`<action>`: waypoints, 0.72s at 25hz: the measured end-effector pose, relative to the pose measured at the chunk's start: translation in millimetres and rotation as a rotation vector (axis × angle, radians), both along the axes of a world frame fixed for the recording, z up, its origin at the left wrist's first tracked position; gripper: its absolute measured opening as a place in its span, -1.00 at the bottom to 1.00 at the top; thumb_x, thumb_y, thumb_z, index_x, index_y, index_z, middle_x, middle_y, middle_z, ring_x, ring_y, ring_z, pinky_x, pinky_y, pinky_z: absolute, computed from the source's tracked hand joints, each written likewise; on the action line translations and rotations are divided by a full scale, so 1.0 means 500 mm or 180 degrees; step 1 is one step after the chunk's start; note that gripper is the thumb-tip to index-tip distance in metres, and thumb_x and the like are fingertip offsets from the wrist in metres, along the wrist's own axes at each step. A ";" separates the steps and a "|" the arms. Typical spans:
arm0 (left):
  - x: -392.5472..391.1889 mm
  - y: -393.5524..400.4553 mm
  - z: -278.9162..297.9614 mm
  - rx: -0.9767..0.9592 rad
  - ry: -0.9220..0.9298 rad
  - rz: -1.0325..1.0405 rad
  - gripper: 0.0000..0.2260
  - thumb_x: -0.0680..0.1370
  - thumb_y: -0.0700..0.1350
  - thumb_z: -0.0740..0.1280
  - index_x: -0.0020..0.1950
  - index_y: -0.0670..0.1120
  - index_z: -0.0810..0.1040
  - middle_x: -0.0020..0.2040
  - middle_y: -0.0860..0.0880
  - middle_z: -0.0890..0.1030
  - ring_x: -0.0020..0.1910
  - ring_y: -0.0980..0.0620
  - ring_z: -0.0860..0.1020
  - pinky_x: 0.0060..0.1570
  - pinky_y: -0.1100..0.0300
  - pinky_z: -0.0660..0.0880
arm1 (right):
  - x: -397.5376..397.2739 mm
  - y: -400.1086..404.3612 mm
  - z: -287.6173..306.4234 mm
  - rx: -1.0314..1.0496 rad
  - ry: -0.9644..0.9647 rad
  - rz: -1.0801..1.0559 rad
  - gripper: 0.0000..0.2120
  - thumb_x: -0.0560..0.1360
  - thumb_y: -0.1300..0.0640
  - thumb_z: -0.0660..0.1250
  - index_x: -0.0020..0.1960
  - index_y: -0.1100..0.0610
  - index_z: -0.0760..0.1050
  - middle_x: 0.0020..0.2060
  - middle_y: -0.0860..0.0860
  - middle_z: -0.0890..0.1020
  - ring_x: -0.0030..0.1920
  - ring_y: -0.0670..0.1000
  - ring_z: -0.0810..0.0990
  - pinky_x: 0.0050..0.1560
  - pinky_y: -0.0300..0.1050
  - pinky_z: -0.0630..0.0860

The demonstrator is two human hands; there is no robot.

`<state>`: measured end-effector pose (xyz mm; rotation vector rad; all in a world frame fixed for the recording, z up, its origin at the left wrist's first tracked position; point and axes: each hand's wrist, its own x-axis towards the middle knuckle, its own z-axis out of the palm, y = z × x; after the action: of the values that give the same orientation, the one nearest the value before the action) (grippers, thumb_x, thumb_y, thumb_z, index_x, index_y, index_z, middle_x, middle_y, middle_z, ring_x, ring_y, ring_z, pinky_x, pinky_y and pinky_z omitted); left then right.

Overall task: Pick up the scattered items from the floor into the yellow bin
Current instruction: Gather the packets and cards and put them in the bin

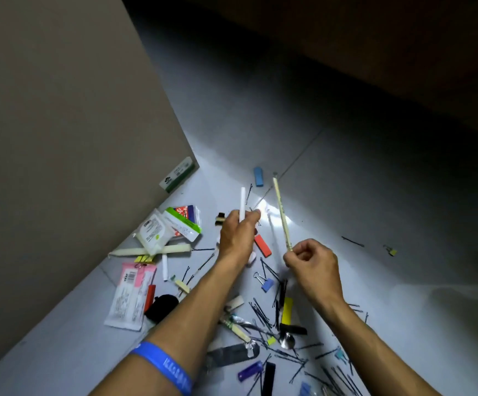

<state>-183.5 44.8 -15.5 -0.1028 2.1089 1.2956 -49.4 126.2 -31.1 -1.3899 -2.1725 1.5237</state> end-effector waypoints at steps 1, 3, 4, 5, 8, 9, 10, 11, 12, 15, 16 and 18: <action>0.029 -0.016 0.014 0.0209 -0.0267 -0.0136 -0.76 0.49 0.17 0.32 -0.12 0.00 0.54 -0.21 -0.03 0.63 -0.26 0.01 0.55 -0.21 0.15 0.45 | 0.013 -0.018 0.023 -0.0009 0.0145 0.0169 -0.92 0.34 0.12 0.43 -0.28 0.04 0.54 -0.41 -0.05 0.60 -0.38 -0.08 0.56 -0.35 -0.16 0.52; 0.088 -0.040 0.034 0.0572 -0.0554 -0.0229 -0.79 0.48 0.09 0.38 -0.15 -0.05 0.57 -0.34 0.01 0.64 -0.38 0.05 0.55 -0.39 0.27 0.43 | 0.044 -0.060 0.064 0.0007 0.0268 0.0683 -0.94 0.34 0.14 0.41 -0.26 0.03 0.54 -0.38 -0.07 0.61 -0.36 -0.11 0.56 -0.31 -0.18 0.51; 0.109 -0.045 0.038 0.0660 -0.0596 -0.0095 -0.84 0.48 -0.01 0.37 -0.15 -0.09 0.57 -0.42 0.02 0.61 -0.42 0.05 0.54 -0.42 0.27 0.42 | 0.059 -0.076 0.079 -0.0034 0.0304 0.0921 -0.94 0.36 0.15 0.41 -0.25 0.03 0.54 -0.37 -0.07 0.62 -0.35 -0.11 0.58 -0.28 -0.16 0.53; 0.128 -0.052 0.042 0.0667 -0.0628 0.0076 -0.89 0.49 -0.10 0.34 -0.14 -0.14 0.58 -0.47 0.02 0.57 -0.45 0.04 0.51 -0.40 0.24 0.42 | 0.080 -0.089 0.093 -0.0115 0.0313 0.1089 -0.95 0.39 0.14 0.40 -0.23 0.02 0.55 -0.36 -0.06 0.63 -0.34 -0.09 0.60 -0.26 -0.11 0.56; 0.184 -0.083 0.048 0.0374 -0.0685 0.0253 -0.85 0.51 -0.29 0.21 -0.10 -0.13 0.57 -0.43 -0.02 0.55 -0.44 0.00 0.50 -0.43 0.25 0.43 | 0.175 -0.091 0.119 -0.0246 0.0126 0.1120 -0.93 0.47 0.09 0.38 -0.19 -0.02 0.59 -0.28 -0.10 0.66 -0.28 -0.09 0.65 -0.17 -0.02 0.64; 0.204 -0.099 0.042 0.0102 -0.0548 0.0123 -0.80 0.52 -0.30 0.19 -0.10 -0.07 0.56 -0.35 -0.02 0.58 -0.41 0.01 0.51 -0.46 0.27 0.41 | 0.209 -0.082 0.119 -0.0192 -0.0011 0.1089 -0.92 0.47 0.10 0.38 -0.19 -0.02 0.59 -0.26 -0.10 0.66 -0.25 -0.09 0.65 -0.13 0.01 0.64; 0.222 -0.113 0.036 -0.0229 -0.0360 -0.0084 -0.80 0.54 -0.25 0.20 -0.10 -0.02 0.56 -0.29 -0.01 0.60 -0.37 0.01 0.52 -0.45 0.26 0.41 | 0.241 -0.070 0.116 -0.0117 -0.0165 0.1066 -0.91 0.47 0.12 0.37 -0.19 -0.02 0.59 -0.25 -0.10 0.66 -0.22 -0.09 0.64 -0.09 0.03 0.63; 0.238 -0.124 0.028 -0.0527 -0.0169 -0.0290 -0.84 0.55 -0.19 0.23 -0.09 0.01 0.58 -0.23 0.00 0.62 -0.32 0.00 0.55 -0.40 0.23 0.44 | 0.266 -0.057 0.111 -0.0056 -0.0312 0.1089 -0.90 0.47 0.14 0.37 -0.19 -0.03 0.58 -0.24 -0.11 0.65 -0.20 -0.08 0.63 -0.07 0.03 0.62; 0.251 -0.129 0.019 -0.0762 -0.0020 -0.0478 -0.89 0.55 -0.12 0.26 -0.07 0.01 0.59 -0.19 0.00 0.64 -0.25 -0.03 0.58 -0.33 0.19 0.48 | 0.283 -0.046 0.103 0.0001 -0.0436 0.1144 -0.90 0.47 0.15 0.37 -0.18 -0.03 0.58 -0.23 -0.12 0.65 -0.19 -0.07 0.62 -0.06 0.02 0.61; 0.280 -0.108 -0.013 -0.1212 0.0348 -0.0934 -0.82 0.45 0.02 0.37 -0.01 -0.02 0.58 -0.09 -0.03 0.67 -0.10 -0.11 0.62 -0.15 0.15 0.53 | 0.291 -0.025 0.070 0.0129 -0.0598 0.1274 -0.87 0.46 0.16 0.36 -0.19 -0.07 0.55 -0.22 -0.13 0.64 -0.17 -0.06 0.60 -0.08 -0.09 0.57; 0.288 -0.096 -0.027 -0.1391 0.0517 -0.1123 -0.73 0.42 0.09 0.39 0.04 -0.02 0.56 -0.05 -0.04 0.66 -0.07 -0.12 0.61 -0.16 0.16 0.49 | 0.284 -0.020 0.053 0.0134 -0.0622 0.1268 -0.87 0.45 0.16 0.36 -0.19 -0.07 0.55 -0.21 -0.12 0.65 -0.16 -0.06 0.60 -0.08 -0.11 0.54; 0.301 -0.071 -0.061 -0.1789 0.0871 -0.1579 -0.66 0.38 0.14 0.42 0.04 -0.03 0.53 -0.03 -0.06 0.64 -0.03 -0.14 0.60 -0.19 0.14 0.42 | 0.265 -0.014 0.011 0.0156 -0.0696 0.1178 -0.90 0.45 0.16 0.36 -0.15 -0.04 0.56 -0.19 -0.10 0.66 -0.14 -0.04 0.60 -0.07 -0.11 0.53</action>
<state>-33.2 9.1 -46.2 0.3575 2.4655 0.4293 83.2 119.3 -25.7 -1.2414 -2.7055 1.4702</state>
